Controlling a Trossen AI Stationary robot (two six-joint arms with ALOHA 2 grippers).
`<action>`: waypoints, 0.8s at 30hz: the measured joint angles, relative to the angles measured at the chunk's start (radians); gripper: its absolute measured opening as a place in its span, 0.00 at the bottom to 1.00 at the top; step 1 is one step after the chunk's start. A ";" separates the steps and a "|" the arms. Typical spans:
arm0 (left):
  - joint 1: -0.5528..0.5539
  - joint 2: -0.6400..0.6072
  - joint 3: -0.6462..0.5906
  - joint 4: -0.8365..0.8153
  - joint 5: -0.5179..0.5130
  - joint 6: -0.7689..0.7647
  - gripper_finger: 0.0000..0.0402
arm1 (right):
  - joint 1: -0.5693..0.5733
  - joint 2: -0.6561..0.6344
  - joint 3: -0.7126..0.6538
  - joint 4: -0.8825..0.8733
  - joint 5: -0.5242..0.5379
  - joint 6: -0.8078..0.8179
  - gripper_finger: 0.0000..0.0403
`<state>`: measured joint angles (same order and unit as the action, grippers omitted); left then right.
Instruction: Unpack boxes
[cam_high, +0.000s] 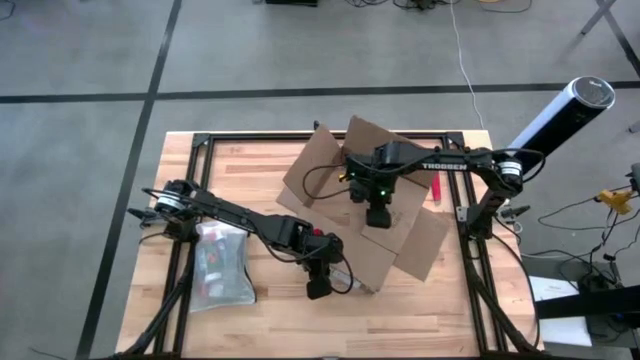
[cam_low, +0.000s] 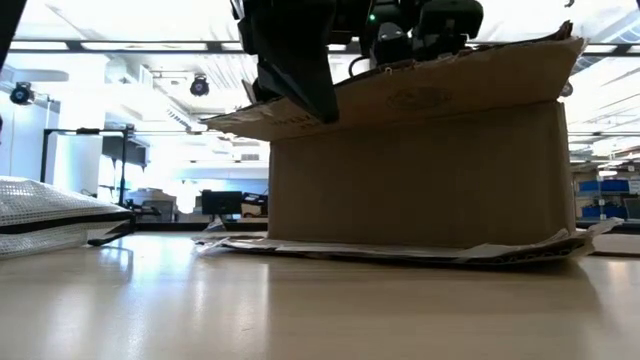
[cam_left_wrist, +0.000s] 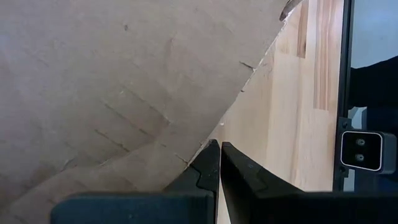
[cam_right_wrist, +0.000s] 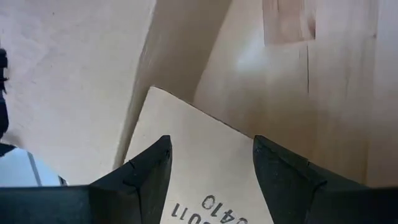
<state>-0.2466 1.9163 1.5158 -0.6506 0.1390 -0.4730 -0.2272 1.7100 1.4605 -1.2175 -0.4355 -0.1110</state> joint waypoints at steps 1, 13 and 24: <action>0.000 0.000 0.000 0.000 0.000 0.001 0.00 | 0.000 0.000 0.002 0.003 0.001 -0.020 0.50; 0.000 0.000 0.000 0.003 0.000 0.001 0.00 | 0.000 0.059 0.007 0.017 -0.019 -0.194 0.49; 0.000 -0.001 0.000 0.005 0.001 0.027 0.00 | 0.000 0.078 0.007 -0.175 -0.083 -0.199 0.49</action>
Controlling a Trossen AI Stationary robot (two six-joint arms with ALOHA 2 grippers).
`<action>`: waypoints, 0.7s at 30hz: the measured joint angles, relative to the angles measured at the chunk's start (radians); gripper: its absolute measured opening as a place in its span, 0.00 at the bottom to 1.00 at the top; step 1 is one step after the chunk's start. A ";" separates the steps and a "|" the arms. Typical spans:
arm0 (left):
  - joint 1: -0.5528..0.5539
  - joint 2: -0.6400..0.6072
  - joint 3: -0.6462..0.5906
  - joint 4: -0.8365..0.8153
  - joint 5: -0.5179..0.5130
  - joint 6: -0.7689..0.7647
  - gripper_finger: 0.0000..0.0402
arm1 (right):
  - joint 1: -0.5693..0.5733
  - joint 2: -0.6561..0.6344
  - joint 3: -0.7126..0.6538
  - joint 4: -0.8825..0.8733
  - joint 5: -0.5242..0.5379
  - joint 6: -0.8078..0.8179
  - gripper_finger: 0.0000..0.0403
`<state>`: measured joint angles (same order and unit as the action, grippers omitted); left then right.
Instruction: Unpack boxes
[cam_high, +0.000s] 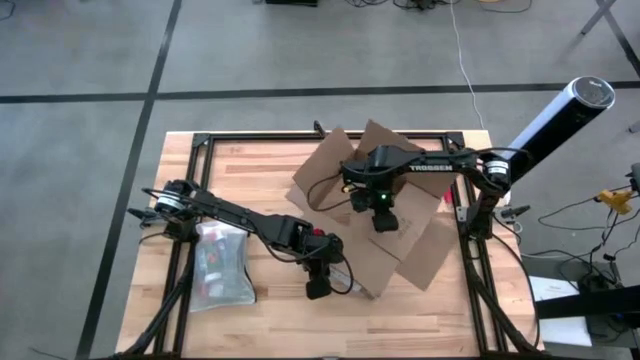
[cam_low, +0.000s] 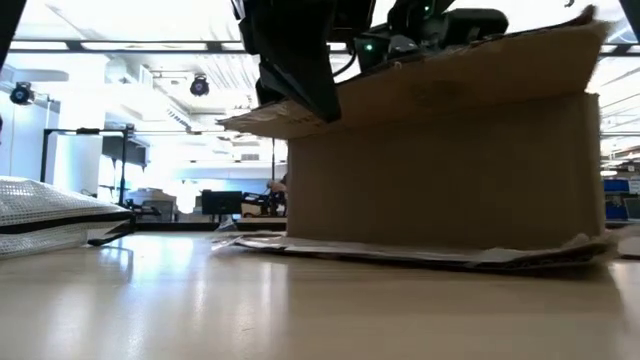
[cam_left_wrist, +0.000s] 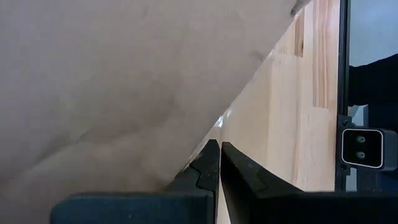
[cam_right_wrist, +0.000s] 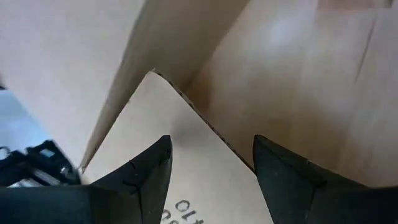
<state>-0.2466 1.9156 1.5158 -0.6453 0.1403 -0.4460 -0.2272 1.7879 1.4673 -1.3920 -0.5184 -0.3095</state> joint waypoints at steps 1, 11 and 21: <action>0.000 0.000 0.000 0.000 0.000 0.003 0.00 | 0.000 -0.008 0.000 -0.012 -0.017 0.008 0.49; 0.019 -0.001 0.000 -0.004 0.000 0.021 0.00 | 0.021 -0.068 0.059 -0.136 -0.125 0.075 0.33; 0.033 -0.001 0.000 -0.011 0.001 0.040 0.00 | 0.086 -0.170 0.093 -0.185 -0.118 0.178 0.07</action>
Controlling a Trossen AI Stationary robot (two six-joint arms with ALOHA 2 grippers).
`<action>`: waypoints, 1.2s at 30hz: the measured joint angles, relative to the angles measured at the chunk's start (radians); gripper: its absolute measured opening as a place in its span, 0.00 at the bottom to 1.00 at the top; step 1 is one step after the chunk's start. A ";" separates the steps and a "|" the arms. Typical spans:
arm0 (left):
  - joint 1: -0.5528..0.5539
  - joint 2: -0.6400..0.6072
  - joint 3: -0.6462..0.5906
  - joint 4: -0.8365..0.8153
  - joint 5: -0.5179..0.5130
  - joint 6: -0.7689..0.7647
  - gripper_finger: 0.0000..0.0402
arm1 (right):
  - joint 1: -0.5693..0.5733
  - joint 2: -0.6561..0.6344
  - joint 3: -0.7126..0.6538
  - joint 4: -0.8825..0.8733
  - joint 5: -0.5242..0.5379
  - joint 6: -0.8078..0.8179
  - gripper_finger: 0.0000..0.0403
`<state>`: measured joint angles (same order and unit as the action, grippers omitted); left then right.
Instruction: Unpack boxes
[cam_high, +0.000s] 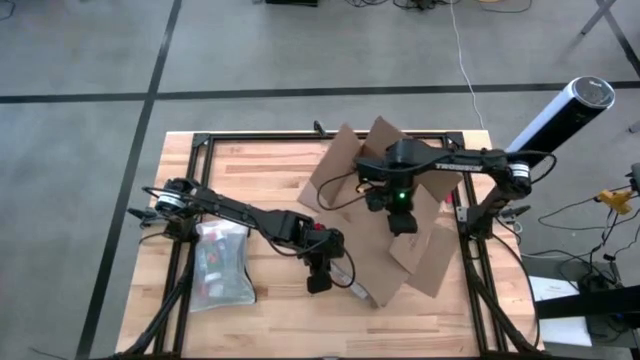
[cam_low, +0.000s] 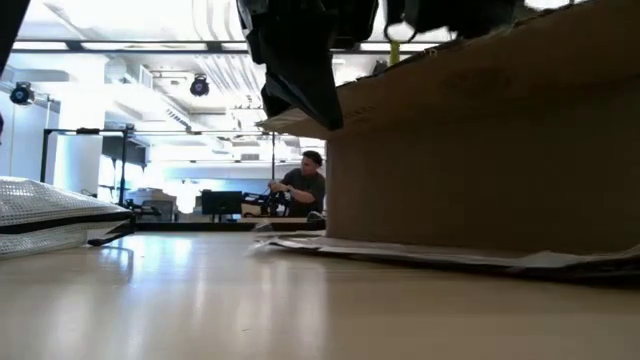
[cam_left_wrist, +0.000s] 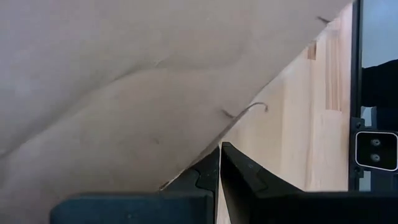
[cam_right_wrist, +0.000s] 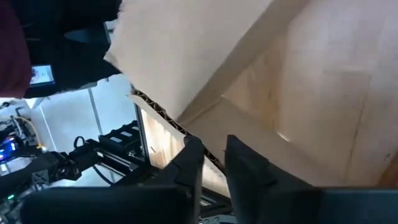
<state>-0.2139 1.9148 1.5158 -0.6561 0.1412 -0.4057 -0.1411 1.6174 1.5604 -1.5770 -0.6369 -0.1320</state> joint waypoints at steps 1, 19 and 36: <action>0.002 0.000 0.000 -0.003 0.000 0.000 0.00 | 0.010 -0.017 0.000 0.000 0.001 0.015 0.06; 0.047 0.000 0.000 -0.054 0.001 0.010 0.00 | 0.292 -0.229 -0.039 0.005 0.083 0.426 0.00; 0.058 -0.009 0.000 -0.099 -0.001 0.035 0.00 | 0.489 -0.245 -0.455 0.395 0.370 0.666 0.00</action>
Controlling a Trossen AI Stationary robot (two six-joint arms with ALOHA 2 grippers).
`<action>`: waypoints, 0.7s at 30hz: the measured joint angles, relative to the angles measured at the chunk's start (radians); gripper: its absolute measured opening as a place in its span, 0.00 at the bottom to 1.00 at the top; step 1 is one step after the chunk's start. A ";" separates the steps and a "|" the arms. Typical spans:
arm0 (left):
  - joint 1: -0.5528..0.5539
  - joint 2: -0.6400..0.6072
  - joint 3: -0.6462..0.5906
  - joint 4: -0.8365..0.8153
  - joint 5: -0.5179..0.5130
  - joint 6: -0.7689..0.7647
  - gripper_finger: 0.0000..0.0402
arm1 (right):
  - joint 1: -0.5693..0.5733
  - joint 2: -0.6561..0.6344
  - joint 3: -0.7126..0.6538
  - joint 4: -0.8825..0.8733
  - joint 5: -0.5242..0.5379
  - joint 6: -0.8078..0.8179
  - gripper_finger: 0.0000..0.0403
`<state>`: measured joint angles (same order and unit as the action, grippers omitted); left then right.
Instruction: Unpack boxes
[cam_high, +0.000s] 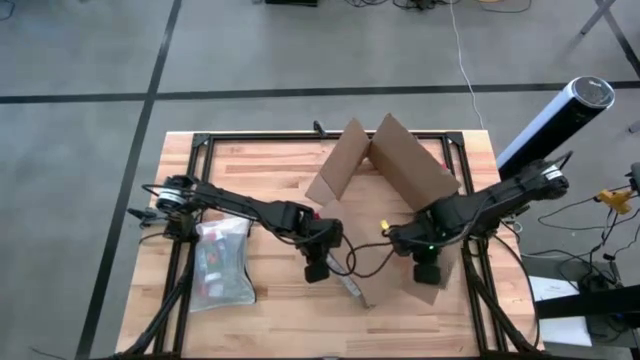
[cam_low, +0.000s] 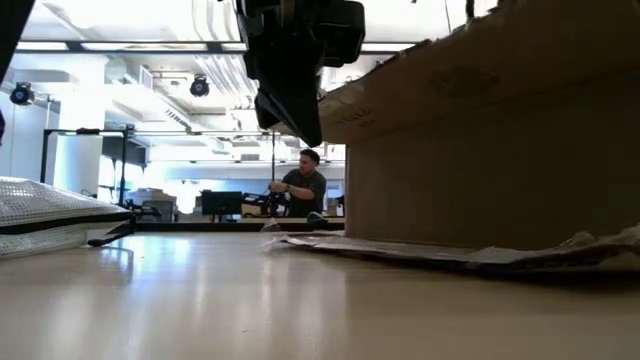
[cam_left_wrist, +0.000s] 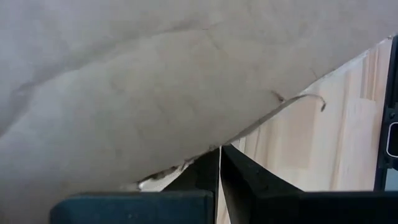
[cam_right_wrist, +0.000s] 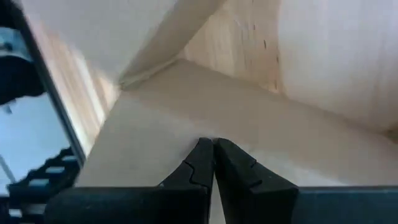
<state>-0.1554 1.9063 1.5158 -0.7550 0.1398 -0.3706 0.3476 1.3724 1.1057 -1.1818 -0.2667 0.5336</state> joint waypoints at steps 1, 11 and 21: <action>0.000 -0.004 0.000 -0.005 0.000 0.000 0.00 | 0.002 -0.002 -0.038 0.042 -0.010 0.012 0.00; 0.004 -0.024 0.000 -0.079 -0.003 0.015 0.00 | 0.060 -0.029 -0.249 0.274 0.158 0.126 0.00; 0.007 -0.086 0.000 -0.153 0.001 0.017 0.00 | 0.065 -0.030 -0.283 0.377 0.313 0.177 0.00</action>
<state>-0.1486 1.8202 1.5162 -0.9082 0.1405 -0.3531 0.4122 1.3426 0.8223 -0.8047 0.0468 0.7105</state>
